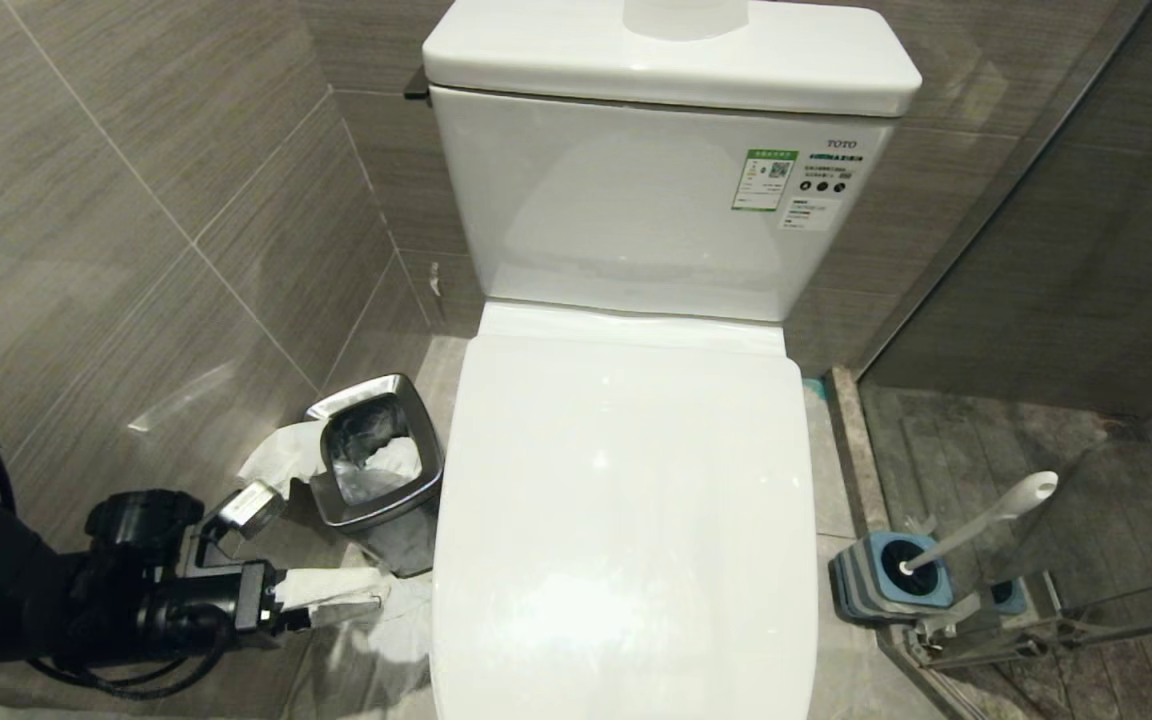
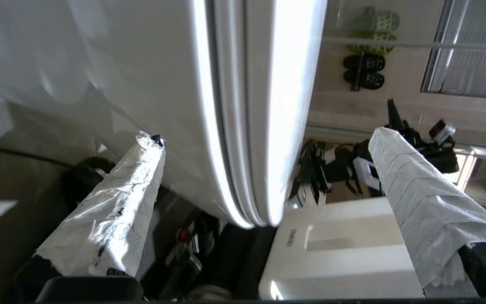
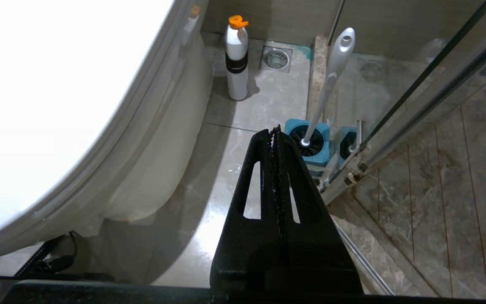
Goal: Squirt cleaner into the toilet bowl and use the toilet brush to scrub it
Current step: Use the left hand to lift the toilet lid slightly
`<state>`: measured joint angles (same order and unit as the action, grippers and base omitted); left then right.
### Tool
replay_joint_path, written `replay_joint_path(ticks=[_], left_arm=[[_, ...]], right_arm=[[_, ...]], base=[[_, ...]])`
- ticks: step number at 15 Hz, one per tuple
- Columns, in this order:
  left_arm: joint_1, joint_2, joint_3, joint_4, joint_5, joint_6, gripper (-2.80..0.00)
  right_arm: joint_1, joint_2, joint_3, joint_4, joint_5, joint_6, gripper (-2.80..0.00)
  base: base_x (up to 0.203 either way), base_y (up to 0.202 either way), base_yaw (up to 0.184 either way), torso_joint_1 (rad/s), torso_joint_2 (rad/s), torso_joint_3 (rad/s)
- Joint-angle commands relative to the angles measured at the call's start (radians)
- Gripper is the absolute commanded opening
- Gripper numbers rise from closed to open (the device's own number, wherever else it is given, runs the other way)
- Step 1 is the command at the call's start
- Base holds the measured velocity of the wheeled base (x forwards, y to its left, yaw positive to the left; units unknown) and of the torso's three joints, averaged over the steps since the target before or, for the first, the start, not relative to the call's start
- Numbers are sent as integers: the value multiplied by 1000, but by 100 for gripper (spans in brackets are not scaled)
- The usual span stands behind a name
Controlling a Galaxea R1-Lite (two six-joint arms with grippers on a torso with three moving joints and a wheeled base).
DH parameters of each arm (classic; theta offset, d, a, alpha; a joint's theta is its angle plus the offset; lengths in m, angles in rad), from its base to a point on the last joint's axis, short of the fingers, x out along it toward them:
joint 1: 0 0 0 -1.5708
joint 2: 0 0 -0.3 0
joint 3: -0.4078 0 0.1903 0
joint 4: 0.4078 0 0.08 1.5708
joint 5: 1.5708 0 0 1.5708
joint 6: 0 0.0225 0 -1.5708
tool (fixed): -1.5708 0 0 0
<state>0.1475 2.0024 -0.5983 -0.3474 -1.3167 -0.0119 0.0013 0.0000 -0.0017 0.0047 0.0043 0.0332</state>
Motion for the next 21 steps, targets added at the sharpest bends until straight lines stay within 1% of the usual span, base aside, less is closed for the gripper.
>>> replay_joint_path(ticks=[1, 3, 5, 6, 8, 10, 11, 15, 17, 18, 21], left_arm=[[-17, -56, 69, -16, -3, 4, 0], [-38, -74, 133, -59, 1, 4, 0], [-85, -73, 185, -131, 34, 3, 0], [-105, -67, 192, -156, 56, 0, 0], [-138, -66, 191, -164, 106, -2, 0], [-149, -57, 186, -170, 145, -8, 0], [-151, -53, 187, -170, 152, -8, 0], [-164, -60, 190, -171, 151, -11, 0], [-168, -78, 193, -168, 128, -26, 0], [-172, -85, 194, -168, 102, -39, 0], [-208, -91, 205, -168, 98, -43, 0]], right_arm=[[0, 0, 0, 0, 0, 1, -280], [0, 0, 0, 0, 0, 1, -280], [0, 0, 0, 0, 0, 1, -280], [0, 1, 0, 0, 0, 1, -280], [0, 0, 0, 0, 0, 1, -280], [0, 0, 0, 0, 0, 1, -280], [0, 0, 0, -1, 0, 1, -280], [0, 0, 0, 0, 0, 1, -280], [0, 0, 0, 0, 0, 1, -280], [0, 0, 0, 0, 0, 1, -280], [0, 0, 0, 0, 0, 1, -280]], base=[[0, 0, 0, 0, 0, 0], [0, 0, 0, 0, 0, 0], [0, 0, 0, 0, 0, 0], [0, 0, 0, 0, 0, 0], [0, 0, 0, 0, 0, 0], [0, 0, 0, 0, 0, 0], [0, 0, 0, 0, 0, 0], [0, 0, 0, 0, 0, 0], [0, 0, 0, 0, 0, 0], [0, 0, 0, 0, 0, 0], [0, 0, 0, 0, 0, 0]])
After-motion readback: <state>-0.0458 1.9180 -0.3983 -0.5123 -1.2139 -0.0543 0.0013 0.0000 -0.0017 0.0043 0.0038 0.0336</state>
